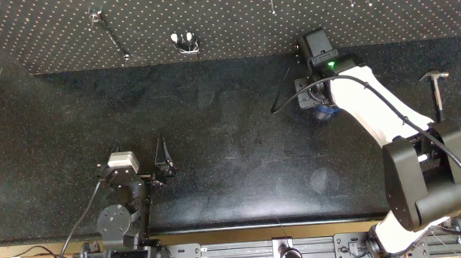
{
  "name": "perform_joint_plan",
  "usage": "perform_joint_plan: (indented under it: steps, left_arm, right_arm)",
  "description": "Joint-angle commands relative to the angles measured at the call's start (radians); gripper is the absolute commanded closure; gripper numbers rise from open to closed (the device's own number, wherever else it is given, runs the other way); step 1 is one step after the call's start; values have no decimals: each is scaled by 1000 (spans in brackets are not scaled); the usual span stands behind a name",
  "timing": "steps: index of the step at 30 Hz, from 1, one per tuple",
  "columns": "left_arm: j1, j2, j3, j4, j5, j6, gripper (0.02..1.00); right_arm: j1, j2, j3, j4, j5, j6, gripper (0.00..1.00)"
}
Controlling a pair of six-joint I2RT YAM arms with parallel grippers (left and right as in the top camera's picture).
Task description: Place Tools Onto Pegboard
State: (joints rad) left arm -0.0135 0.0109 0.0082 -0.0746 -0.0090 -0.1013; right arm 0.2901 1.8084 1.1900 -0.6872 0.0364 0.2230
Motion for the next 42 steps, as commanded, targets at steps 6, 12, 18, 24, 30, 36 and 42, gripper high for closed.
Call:
perform_joint_plan:
  steps: [6,12,18,24,30,36,42]
  left_arm:
    - [7,-8,-3,-7,11,13,23]
    - [7,-8,-3,-7,11,13,23]
    - [7,-8,-3,-7,11,13,23]
    - [7,-8,-3,-7,11,13,23]
    - [7,-8,-3,-7,11,13,20]
    - [7,-8,-3,-7,11,13,23]
    - [7,-8,-3,-7,11,13,23]
  right_arm:
    - [95,-413,21,296,-51,87,925]
    - [257,-383,20,523,43,0,925]
    - [270,-206,21,717,218,-68,925]
    - [270,-132,20,783,226,-90,921]
    - [273,-135,20,776,180,-90,781]
    - [283,-184,21,694,153,-90,730]
    - [283,-298,21,451,134,-86,614]
